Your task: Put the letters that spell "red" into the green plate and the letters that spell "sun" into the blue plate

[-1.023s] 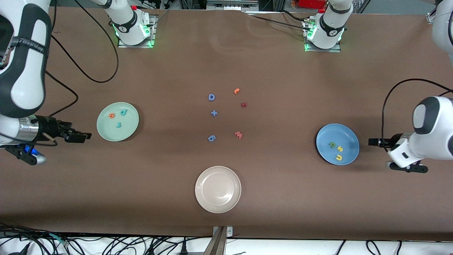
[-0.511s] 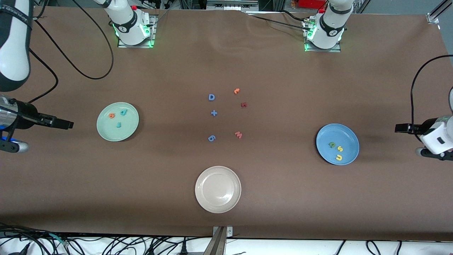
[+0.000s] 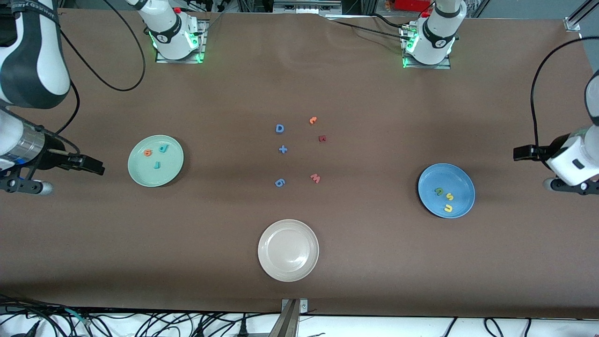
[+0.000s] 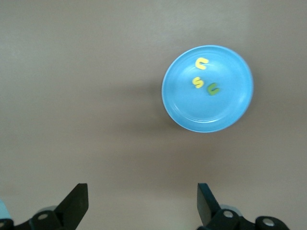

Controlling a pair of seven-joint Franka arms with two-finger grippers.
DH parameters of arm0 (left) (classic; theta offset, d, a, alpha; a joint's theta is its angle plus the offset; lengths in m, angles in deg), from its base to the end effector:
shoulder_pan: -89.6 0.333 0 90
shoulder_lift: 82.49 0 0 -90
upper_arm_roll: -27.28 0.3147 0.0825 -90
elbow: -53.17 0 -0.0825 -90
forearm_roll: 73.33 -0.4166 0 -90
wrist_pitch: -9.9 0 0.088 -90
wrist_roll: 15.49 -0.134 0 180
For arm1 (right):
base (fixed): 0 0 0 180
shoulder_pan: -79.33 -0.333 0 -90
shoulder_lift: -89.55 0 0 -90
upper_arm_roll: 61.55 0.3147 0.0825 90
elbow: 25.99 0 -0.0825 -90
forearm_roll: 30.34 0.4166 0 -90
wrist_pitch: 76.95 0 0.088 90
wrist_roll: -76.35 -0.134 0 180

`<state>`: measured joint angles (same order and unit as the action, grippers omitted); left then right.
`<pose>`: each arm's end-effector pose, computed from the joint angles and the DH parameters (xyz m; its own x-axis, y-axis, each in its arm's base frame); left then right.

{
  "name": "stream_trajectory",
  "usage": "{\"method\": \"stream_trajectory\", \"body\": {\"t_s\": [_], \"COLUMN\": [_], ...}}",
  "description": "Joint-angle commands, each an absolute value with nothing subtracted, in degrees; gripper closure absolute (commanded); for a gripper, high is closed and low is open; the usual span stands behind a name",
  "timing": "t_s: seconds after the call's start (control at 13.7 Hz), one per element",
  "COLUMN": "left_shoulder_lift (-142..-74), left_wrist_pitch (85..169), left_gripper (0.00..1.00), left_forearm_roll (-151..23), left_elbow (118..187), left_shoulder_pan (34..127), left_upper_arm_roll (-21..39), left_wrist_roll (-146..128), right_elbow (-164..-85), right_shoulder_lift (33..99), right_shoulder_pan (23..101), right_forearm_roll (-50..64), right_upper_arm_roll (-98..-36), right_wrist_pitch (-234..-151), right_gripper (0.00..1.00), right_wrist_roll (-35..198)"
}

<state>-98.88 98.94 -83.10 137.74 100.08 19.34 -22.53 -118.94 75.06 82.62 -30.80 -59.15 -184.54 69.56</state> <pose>0.6489 0.0607 0.4668 0.9728 -0.0781 -0.2179 -0.1024 -0.9895 -0.1022 0.6690 -0.0132 0.4373 0.9912 -0.1326 0.0025 -0.1326 -0.9912 -0.0031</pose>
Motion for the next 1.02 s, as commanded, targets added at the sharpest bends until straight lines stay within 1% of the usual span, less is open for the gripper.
{"method": "stream_trajectory", "body": {"t_s": [0.0,0.07,0.15,0.22,0.29,0.51,0.95], "left_shoulder_lift": [-91.29,-89.54,-88.21,-86.72,-85.92,-85.21,-85.91], "left_wrist_pitch": [96.92,95.96,95.08,94.02,93.41,94.1,94.19], "left_gripper": [0.0,0.0,0.0,0.0,0.0,0.0,0.0], "left_forearm_roll": [-78.89,-76.96,-75.72,-75.1,-75.0,-75.0,-73.68], "left_elbow": [140.62,140.53,140.36,140.61,140.88,143.86,142.99], "left_shoulder_pan": [95.58,95.05,93.57,92.25,92.15,92.32,92.76], "left_upper_arm_roll": [22.36,22.8,24.72,26.48,26.84,26.76,26.49], "left_wrist_roll": [-21.65,-21.56,-21.47,-21.47,-21.56,-21.47,-22.53], "right_elbow": [-121.37,-121.1,-119.79,-117.42,-115.75,-115.47,-114.94], "right_shoulder_lift": [78.12,78.47,78.56,78.39,78.3,78.12,78.39], "right_shoulder_pan": [90.04,90.92,90.93,90.93,90.24,89.62,89.61], "right_forearm_roll": [-32.88,-34.37,-35.52,-35.7,-35.53,-35.18,-34.82], "right_upper_arm_roll": [-50.76,-49.7,-49.6,-49.6,-49.6,-49.42,-49.51], "right_wrist_pitch": [-186.11,-184.63,-182.27,-179.63,-178.04,-180.3,-179.87], "right_gripper": [0.0,0.0,0.0,0.0,0.0,0.01,0.0], "right_wrist_roll": [69.24,69.06,68.97,68.97,68.27,66.51,64.75]}}
